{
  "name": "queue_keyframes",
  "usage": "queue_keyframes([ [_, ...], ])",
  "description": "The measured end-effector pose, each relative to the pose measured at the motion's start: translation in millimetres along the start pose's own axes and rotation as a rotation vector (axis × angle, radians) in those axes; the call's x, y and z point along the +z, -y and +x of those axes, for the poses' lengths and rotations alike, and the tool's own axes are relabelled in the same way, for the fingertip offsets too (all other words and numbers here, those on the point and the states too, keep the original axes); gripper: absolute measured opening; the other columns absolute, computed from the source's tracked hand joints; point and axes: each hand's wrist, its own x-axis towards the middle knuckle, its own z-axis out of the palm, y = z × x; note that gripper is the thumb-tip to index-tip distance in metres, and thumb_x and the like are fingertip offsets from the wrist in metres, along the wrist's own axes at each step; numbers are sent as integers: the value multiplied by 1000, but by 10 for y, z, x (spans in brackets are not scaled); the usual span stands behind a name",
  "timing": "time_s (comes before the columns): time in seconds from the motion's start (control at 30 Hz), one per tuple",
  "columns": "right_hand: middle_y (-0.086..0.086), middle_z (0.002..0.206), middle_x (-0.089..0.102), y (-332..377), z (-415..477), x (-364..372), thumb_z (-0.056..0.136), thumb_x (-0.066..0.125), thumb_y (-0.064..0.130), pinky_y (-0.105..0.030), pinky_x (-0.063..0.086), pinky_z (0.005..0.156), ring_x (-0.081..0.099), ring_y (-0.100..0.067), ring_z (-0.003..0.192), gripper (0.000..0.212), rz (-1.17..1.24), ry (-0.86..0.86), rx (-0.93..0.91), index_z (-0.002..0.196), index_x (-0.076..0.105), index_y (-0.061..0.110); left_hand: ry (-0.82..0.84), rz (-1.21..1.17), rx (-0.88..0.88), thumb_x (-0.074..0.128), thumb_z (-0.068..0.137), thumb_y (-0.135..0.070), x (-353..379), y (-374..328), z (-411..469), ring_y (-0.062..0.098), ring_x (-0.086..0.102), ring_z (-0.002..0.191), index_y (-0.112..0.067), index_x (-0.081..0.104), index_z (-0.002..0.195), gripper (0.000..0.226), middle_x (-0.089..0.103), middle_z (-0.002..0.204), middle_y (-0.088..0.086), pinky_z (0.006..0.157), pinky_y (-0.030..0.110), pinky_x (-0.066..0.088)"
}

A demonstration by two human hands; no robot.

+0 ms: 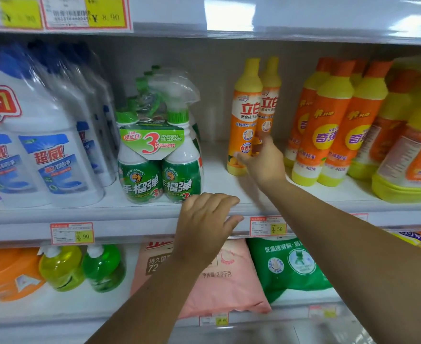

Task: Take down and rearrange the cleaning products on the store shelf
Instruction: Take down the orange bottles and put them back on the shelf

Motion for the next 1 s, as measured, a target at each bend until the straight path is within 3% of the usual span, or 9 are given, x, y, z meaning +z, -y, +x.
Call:
queue_keyframes([
  [0.27,-9,133,62,14,123,172,86,75,34,-46,51,97,62,-35,115,62,-100,-61,-17,136,42,15,13,-22,-11,52,93,-47,5,8,-12,12,59,97,-28,67,111,30,68,107,-15,88,30,32],
  [0.63,-10,126,63,50,183,300,90,69,39,-46,52,90,61,-37,110,56,-177,-90,4,134,42,17,18,-43,-2,51,92,-46,-9,21,-25,13,59,96,-28,67,110,29,68,106,-15,87,31,34],
  [0.8,-11,130,61,137,0,31,93,64,43,-34,45,88,60,-32,116,59,-137,17,76,136,42,9,106,-99,-37,50,91,-47,-78,22,15,16,59,102,-26,63,121,39,67,111,-12,90,30,31],
  [0.9,-2,106,65,168,-413,-349,96,62,36,-23,40,77,62,-18,98,47,-93,-8,-48,134,50,13,122,-97,-17,60,90,-33,-189,-13,-74,20,49,126,-18,48,141,55,58,134,-1,107,33,27],
  [1.0,0,96,68,95,-939,-749,97,62,28,-19,43,72,60,-12,85,24,-29,-46,-134,117,60,16,99,-129,65,60,85,-23,-372,-195,-231,22,42,134,-14,47,141,58,52,141,5,115,34,25],
])
